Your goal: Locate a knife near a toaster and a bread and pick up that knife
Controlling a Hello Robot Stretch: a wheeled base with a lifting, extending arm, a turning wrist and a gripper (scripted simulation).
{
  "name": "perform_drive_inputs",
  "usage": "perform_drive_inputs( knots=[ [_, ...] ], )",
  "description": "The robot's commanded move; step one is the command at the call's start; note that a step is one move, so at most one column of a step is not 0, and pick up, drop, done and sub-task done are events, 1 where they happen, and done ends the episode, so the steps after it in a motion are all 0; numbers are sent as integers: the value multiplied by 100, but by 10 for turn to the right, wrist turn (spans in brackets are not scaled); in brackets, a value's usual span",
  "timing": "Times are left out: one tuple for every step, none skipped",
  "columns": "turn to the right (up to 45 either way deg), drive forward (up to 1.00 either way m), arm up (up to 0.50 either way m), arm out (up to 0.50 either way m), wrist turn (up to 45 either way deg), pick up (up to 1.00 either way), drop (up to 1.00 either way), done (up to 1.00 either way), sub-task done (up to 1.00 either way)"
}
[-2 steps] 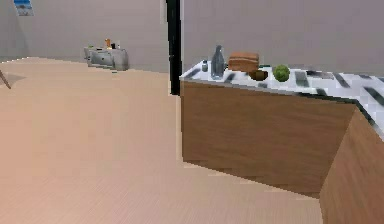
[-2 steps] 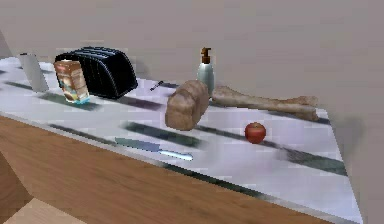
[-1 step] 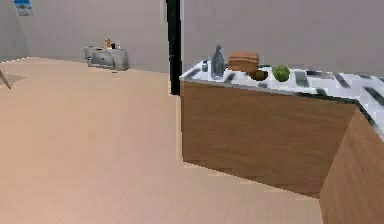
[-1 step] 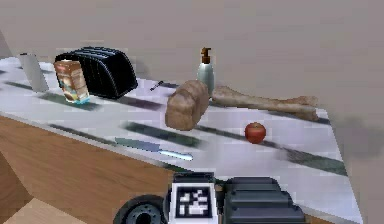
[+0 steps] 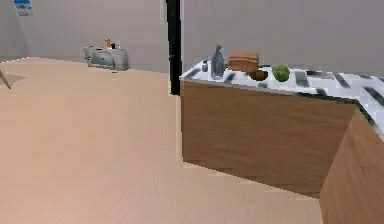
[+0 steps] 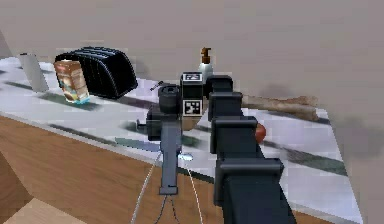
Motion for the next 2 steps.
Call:
perform_drive_inputs(
  knots=[
    [0, 0, 0, 0, 450, 0, 0, 0, 0],
    [0, 0, 0, 0, 450, 0, 0, 0, 0]
  ],
)
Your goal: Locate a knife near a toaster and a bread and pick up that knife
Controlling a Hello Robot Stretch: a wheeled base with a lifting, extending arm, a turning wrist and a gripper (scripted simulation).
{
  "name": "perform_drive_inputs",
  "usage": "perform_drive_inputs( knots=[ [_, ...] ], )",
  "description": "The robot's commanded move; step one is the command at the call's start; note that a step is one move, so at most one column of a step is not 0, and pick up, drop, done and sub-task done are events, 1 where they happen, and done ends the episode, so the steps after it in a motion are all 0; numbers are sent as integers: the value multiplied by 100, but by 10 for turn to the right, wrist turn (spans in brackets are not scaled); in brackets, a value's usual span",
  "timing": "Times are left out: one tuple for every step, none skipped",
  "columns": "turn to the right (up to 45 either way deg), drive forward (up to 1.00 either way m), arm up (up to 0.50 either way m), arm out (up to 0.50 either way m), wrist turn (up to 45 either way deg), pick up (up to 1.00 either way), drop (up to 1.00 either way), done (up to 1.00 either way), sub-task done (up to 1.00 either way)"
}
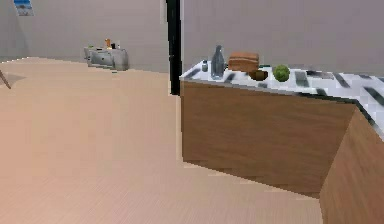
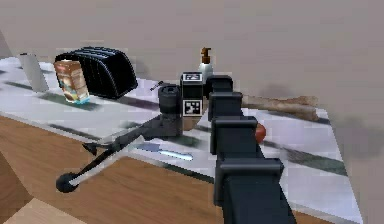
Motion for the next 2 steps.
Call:
perform_drive_inputs(
  knots=[
    [0, 0, 0, 0, 450, 0, 0, 0, 0],
    [0, 0, 0, 0, 450, 0, 0, 0, 0]
  ],
)
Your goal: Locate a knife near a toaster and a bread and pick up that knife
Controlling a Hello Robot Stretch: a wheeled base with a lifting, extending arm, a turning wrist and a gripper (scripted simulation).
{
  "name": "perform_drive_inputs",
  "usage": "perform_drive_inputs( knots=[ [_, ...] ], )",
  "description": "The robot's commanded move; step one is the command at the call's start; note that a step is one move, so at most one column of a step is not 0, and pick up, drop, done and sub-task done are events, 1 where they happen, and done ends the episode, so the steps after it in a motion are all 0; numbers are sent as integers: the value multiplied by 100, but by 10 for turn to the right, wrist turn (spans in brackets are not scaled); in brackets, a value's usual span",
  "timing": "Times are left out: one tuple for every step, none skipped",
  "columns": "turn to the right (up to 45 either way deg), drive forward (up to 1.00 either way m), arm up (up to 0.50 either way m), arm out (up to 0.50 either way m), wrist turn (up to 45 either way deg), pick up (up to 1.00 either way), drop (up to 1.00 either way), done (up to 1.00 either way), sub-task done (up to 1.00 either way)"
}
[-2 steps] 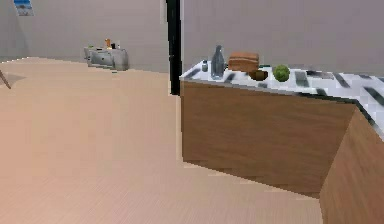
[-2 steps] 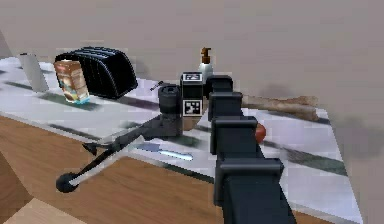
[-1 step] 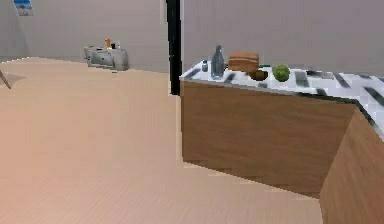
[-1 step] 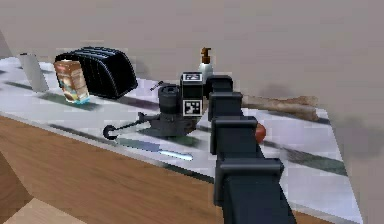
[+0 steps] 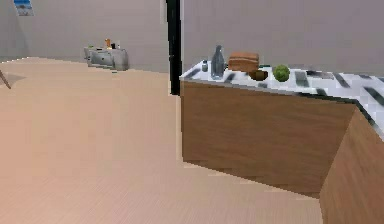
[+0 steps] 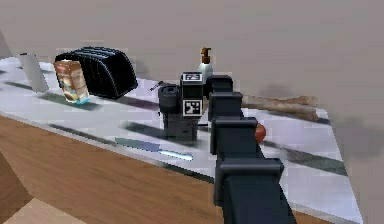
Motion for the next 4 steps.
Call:
perform_drive_inputs(
  knots=[
    [0, 0, 0, 0, 90, 0, 0, 0, 0],
    [0, 0, -16, 0, 0, 0, 0, 0, 0],
    [0, 0, 0, 0, 0, 100, 0, 0, 0],
    [0, 0, 10, 0, 0, 0, 0, 0, 0]
  ],
)
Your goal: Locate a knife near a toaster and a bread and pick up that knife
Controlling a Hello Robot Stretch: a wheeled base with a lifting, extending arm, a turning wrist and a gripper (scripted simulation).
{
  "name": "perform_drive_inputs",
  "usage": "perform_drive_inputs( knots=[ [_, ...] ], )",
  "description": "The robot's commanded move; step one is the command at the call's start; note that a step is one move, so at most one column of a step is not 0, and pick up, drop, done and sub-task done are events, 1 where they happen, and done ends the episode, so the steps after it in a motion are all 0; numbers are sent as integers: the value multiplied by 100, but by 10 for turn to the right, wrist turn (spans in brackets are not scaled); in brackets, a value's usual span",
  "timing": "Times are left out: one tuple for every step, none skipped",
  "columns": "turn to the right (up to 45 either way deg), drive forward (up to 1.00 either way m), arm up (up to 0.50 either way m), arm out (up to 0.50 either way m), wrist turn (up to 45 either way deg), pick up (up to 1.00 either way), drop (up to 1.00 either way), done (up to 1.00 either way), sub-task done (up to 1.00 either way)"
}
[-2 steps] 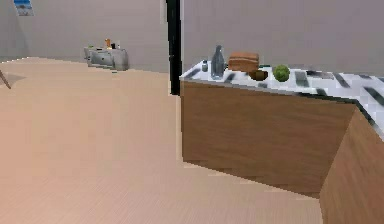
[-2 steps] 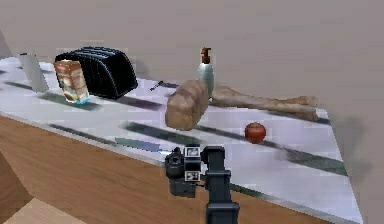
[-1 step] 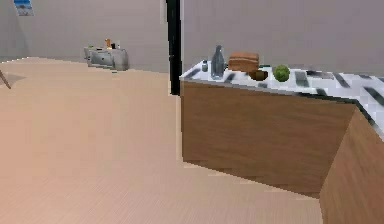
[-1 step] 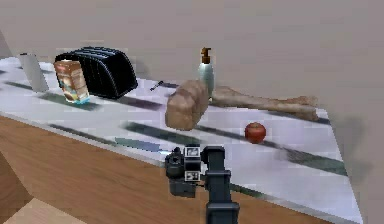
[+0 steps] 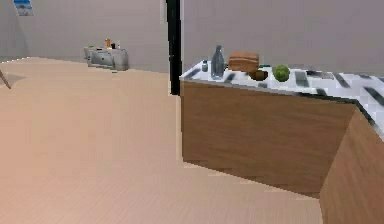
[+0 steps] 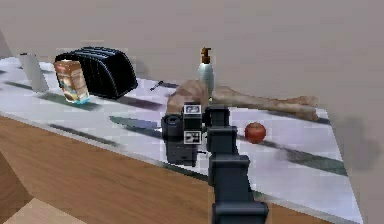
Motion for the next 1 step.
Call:
perform_drive_inputs(
  knots=[
    [0, 0, 0, 0, 0, 0, 0, 100, 0]
  ],
)
